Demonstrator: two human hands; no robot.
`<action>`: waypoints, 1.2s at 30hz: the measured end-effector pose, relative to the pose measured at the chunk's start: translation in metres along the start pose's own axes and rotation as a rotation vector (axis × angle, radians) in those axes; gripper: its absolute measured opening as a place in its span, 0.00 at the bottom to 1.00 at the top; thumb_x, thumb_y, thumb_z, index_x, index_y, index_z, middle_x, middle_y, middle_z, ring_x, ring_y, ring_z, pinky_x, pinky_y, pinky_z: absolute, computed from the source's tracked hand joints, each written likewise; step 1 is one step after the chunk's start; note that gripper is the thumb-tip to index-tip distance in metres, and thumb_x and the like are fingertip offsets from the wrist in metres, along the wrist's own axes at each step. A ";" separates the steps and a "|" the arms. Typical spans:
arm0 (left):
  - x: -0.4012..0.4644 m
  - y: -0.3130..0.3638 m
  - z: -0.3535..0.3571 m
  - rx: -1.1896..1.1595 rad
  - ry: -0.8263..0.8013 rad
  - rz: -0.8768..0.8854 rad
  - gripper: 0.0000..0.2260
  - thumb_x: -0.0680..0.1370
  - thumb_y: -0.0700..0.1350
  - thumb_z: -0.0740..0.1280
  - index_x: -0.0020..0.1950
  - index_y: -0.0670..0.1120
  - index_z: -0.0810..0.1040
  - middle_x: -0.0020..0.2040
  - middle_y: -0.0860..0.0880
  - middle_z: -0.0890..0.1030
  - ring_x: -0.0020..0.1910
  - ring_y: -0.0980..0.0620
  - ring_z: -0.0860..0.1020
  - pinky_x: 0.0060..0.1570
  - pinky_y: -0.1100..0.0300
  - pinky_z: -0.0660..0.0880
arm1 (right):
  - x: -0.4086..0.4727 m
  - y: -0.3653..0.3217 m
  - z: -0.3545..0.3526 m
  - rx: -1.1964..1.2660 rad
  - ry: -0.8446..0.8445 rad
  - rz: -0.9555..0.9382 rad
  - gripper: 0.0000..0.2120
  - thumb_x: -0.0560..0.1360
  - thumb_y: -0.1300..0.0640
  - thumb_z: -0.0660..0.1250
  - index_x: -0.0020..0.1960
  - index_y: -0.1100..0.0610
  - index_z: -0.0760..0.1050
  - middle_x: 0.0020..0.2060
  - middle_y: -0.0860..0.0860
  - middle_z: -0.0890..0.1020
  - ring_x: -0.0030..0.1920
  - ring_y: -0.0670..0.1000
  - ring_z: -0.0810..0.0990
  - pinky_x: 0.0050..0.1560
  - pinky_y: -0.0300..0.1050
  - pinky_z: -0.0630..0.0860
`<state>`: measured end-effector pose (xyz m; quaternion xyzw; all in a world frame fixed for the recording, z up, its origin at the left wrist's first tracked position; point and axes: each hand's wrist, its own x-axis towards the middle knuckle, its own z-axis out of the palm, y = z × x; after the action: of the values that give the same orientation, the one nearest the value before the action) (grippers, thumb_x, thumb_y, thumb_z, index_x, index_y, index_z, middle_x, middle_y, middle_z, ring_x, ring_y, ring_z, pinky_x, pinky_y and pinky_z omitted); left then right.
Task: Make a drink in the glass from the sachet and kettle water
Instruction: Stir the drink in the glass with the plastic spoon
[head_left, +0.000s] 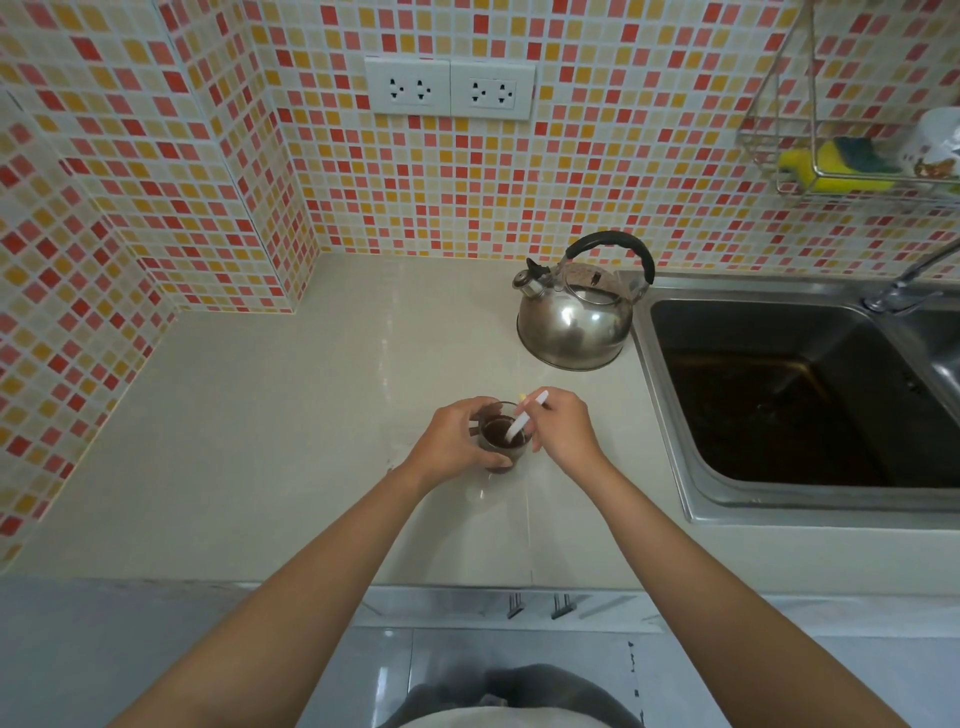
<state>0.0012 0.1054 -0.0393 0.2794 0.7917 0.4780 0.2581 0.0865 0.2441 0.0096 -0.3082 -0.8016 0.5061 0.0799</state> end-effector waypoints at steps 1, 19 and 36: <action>0.000 0.000 0.000 -0.001 -0.001 0.001 0.32 0.57 0.43 0.82 0.60 0.50 0.79 0.55 0.54 0.82 0.56 0.56 0.80 0.61 0.61 0.75 | -0.001 -0.001 0.000 0.000 -0.017 -0.008 0.12 0.78 0.59 0.62 0.40 0.60 0.79 0.27 0.52 0.77 0.23 0.47 0.73 0.30 0.39 0.72; -0.001 0.001 0.001 -0.001 0.007 -0.017 0.34 0.57 0.43 0.83 0.61 0.51 0.78 0.54 0.57 0.81 0.55 0.58 0.79 0.57 0.67 0.73 | 0.002 0.003 -0.001 -0.007 0.070 -0.025 0.13 0.78 0.58 0.61 0.43 0.63 0.81 0.34 0.55 0.83 0.35 0.51 0.78 0.38 0.43 0.75; -0.002 0.002 -0.001 -0.002 0.003 -0.019 0.34 0.57 0.44 0.82 0.62 0.49 0.78 0.57 0.54 0.82 0.58 0.55 0.79 0.63 0.58 0.75 | -0.001 0.000 0.000 -0.047 0.027 -0.031 0.13 0.78 0.58 0.62 0.42 0.62 0.81 0.30 0.52 0.79 0.31 0.51 0.76 0.37 0.44 0.73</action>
<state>0.0027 0.1042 -0.0369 0.2706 0.7942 0.4769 0.2616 0.0870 0.2440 0.0102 -0.3043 -0.8168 0.4816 0.0914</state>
